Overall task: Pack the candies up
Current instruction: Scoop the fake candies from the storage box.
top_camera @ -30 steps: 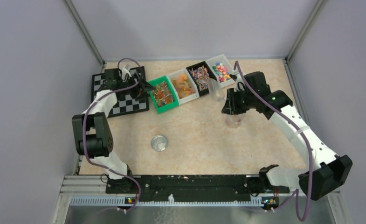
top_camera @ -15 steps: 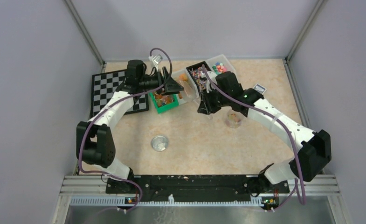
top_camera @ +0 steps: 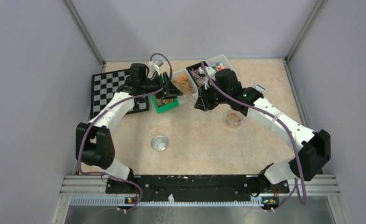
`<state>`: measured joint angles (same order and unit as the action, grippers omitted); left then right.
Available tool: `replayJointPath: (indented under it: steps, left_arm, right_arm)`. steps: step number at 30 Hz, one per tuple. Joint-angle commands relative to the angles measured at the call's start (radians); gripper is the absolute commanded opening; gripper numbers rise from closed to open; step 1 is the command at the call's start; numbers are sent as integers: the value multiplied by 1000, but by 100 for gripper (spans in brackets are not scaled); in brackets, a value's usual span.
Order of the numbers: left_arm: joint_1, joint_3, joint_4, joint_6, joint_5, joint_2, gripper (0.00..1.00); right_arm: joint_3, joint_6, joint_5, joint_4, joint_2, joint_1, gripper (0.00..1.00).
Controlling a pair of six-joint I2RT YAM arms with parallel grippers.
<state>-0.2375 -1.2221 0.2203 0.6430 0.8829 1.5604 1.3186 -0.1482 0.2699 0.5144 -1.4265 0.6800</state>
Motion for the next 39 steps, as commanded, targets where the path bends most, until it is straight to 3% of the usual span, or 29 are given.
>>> replayJointPath:
  steps: [1,10,17,20,24,27,32,39]
  left_arm:
    - [-1,10,71,-73,-98,-32,51]
    - [-2,26,74,-66,-112,-47,52]
    - [71,-93,163,-116,-245,-74,87]
    - [160,-95,171,-92,-302,-98,92]
    - [278,16,50,-30,-351,-142,90]
    - [293,62,1,-33,-394,-118,86]
    - [294,-11,53,-56,-332,52,75]
    - [303,-31,79,-100,-346,171,68]
  right_arm:
    - [25,12,-22,-109,65,10,0]
    - [-27,-6,-27,-183,114,10,0]
    - [62,-77,9,-32,-6,10,0]
    - [125,-94,-17,27,-58,10,0]
    - [265,-145,-72,135,-165,30,0]
    - [418,-165,-162,238,-267,79,0]
    - [664,-208,-200,436,-458,108,0]
    - [924,-215,-196,593,-627,112,0]
